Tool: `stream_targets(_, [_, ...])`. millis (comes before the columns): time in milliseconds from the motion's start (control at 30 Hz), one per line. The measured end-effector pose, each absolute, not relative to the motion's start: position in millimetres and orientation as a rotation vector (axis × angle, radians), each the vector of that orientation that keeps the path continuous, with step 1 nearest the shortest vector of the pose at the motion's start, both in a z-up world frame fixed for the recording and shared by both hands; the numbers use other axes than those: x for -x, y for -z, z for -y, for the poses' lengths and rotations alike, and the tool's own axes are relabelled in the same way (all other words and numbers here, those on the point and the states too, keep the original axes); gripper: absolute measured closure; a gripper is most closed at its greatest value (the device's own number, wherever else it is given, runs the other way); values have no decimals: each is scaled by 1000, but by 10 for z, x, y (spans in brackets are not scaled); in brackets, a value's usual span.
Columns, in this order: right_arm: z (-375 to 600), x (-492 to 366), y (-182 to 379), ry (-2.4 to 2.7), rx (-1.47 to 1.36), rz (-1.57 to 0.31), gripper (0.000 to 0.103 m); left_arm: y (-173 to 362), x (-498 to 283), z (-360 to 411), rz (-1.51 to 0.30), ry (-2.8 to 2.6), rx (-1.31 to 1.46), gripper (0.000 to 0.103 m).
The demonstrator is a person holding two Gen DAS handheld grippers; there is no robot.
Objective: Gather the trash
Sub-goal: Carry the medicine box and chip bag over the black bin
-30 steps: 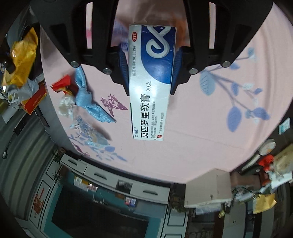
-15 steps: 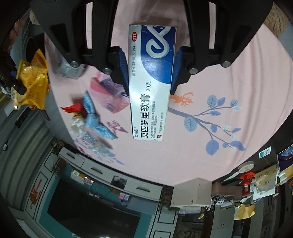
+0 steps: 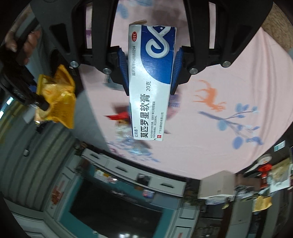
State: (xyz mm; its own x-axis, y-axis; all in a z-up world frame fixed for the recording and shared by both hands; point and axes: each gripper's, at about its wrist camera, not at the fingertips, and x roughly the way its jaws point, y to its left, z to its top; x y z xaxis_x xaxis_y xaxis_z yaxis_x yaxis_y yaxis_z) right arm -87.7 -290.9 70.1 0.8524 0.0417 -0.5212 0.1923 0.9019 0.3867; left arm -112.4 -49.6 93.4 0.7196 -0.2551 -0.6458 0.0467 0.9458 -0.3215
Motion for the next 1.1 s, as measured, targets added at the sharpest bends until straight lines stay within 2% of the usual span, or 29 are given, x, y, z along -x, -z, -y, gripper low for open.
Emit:
stream_targets(400, [3312, 1338, -988, 171, -474, -398, 68, -1300, 1251, 1357, -666, 372, 210, 60])
stream_targets(767, [3808, 1612, -983, 391, -504, -344, 68, -1224, 1192, 2103, -717, 560, 138, 60])
stream_targets(1100, [4206, 1566, -712, 560, -546, -417, 68, -905, 950, 2760, -858, 712, 140, 60])
